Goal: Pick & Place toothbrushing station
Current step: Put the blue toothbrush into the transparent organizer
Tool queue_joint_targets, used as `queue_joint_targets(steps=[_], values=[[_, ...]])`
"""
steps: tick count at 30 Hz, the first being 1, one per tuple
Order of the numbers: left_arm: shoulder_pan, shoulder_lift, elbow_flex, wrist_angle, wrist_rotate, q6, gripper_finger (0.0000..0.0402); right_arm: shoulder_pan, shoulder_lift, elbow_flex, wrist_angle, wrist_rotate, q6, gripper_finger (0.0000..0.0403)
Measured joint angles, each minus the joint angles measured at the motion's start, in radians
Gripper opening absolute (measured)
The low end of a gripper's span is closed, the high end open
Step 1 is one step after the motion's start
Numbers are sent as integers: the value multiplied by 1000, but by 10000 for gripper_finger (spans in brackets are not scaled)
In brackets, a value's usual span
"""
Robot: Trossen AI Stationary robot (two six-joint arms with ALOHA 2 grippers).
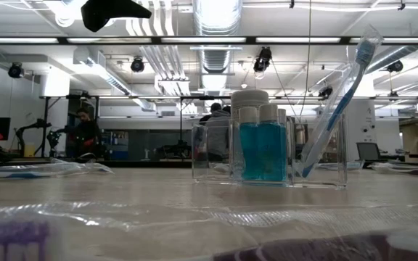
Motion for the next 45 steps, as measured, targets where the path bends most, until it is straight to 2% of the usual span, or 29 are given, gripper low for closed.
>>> queue_joint_targets(steps=[5, 15, 21, 29, 32, 37, 41, 45], values=[[0, 0, 0, 0, 0, 0, 230, 2, 1, -8, 23, -13, -26, 194], [0, 0, 0, 0, 0, 0, 230, 3, 3, -9, 44, -15, -59, 77], [0, 0, 0, 0, 0, 0, 230, 3, 3, -9, 49, -5, -81, 20], [0, 0, 0, 0, 0, 0, 230, 4, 3, -8, 46, 21, -102, 8], [0, 0, 0, 0, 0, 0, 230, 5, 3, 11, 2, 93, -119, 8], [0, 0, 0, 0, 0, 0, 230, 6, 4, 89, -105, 288, -122, 8], [0, 0, 0, 0, 0, 0, 230, 4, 3, 137, -119, 434, -121, 8], [0, 0, 0, 0, 0, 0, 230, 7, 8, 168, -146, 470, -123, 8]])
